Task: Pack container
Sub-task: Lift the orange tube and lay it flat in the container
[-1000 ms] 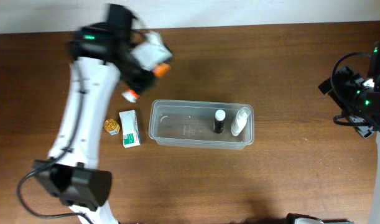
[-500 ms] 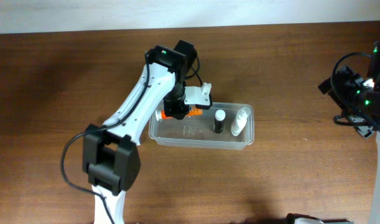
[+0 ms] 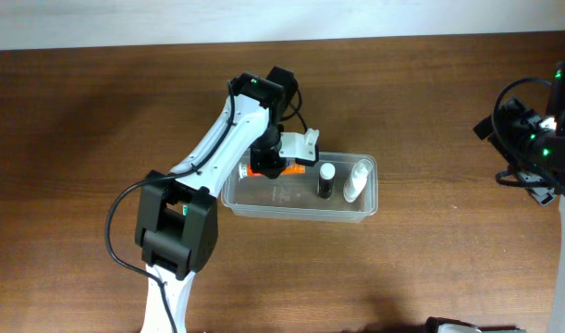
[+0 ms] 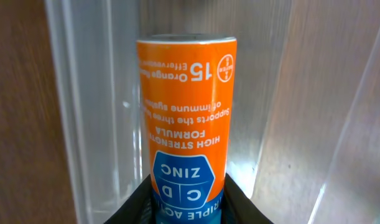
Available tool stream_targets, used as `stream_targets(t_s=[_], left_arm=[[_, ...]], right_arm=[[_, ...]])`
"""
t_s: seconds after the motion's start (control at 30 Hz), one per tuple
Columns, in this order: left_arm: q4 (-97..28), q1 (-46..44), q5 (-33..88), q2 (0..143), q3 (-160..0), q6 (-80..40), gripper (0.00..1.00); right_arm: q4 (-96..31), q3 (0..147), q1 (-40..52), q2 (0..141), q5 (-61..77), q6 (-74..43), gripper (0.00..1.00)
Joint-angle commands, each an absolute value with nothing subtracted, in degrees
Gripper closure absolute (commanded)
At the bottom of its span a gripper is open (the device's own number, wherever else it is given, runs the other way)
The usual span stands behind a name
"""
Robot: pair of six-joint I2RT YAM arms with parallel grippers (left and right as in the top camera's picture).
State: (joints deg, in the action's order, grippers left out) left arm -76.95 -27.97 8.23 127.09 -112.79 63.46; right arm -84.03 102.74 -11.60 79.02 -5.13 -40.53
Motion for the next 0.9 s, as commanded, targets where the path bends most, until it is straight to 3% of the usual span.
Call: stream_targets(t_s=[0.0,0.63,0.87], left_arm=[[-76.69,-28.36,10.90,127.50,-112.86,64.79,0.78],[-75.00,-28.36,10.92,127.63,-109.45,64.82,0.78],[-72.40,-28.36,10.76,127.63,-107.81,64.79,0.72]], right_arm=[[-84.05,102.83,-12.03,79.20,-5.85,-40.49,0.02],[-84.05,102.83,-12.03,79.20,-5.85,-40.47,0.02],[-84.05,102.83,-12.03,79.20,-5.85,-40.47,0.01]])
